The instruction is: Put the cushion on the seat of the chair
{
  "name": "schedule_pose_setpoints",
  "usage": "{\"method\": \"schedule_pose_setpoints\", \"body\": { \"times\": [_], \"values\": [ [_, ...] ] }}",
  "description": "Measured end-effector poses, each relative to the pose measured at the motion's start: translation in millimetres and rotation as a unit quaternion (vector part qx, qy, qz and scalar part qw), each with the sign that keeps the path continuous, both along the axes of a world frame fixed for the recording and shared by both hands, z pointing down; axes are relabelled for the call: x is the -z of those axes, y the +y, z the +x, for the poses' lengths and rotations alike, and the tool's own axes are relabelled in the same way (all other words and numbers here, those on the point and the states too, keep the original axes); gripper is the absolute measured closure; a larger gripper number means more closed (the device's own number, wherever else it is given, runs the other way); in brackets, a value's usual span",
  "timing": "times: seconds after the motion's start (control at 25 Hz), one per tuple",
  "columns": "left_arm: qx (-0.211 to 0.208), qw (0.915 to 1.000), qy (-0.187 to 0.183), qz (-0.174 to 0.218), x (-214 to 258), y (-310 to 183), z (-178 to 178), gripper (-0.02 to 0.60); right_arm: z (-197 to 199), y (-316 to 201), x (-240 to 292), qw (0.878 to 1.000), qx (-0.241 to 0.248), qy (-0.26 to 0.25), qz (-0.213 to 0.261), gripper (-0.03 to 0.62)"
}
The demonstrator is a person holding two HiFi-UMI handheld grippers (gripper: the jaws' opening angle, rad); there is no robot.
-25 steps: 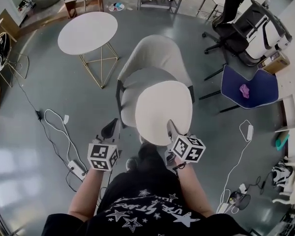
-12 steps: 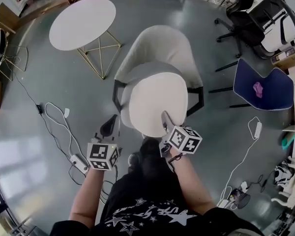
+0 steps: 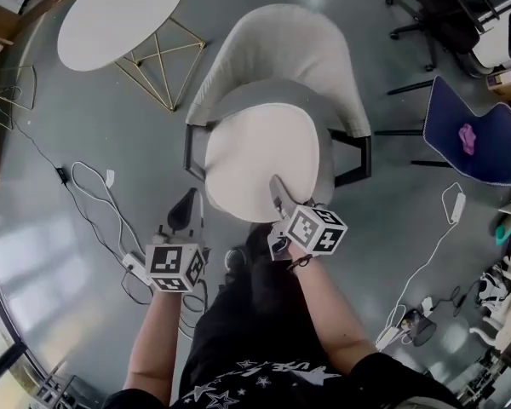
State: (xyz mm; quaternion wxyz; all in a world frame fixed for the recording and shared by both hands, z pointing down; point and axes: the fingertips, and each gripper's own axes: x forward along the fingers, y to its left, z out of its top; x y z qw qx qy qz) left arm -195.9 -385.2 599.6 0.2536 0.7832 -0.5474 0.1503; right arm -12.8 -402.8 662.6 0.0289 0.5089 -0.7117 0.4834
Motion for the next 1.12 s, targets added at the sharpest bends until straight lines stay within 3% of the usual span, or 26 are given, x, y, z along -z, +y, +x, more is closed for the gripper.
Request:
{"method": "schedule_pose_setpoints", "body": {
  "times": [0.6, 0.92, 1.12],
  "values": [
    [-0.034, 0.9974, -0.004, -0.063, -80, 16, 32, 0.574, 74, 8, -94, 0.998, -0.029, 0.061, -0.015, 0.507],
    [-0.071, 0.9922, -0.003, -0.103, -113, 18, 62, 0.574, 111, 9, -141, 0.988, -0.033, 0.146, -0.039, 0.431],
    [-0.091, 0.9904, -0.003, -0.104, -117, 14, 75, 0.574, 121, 12, -160, 0.984, -0.051, 0.156, -0.067, 0.384]
  ]
}}
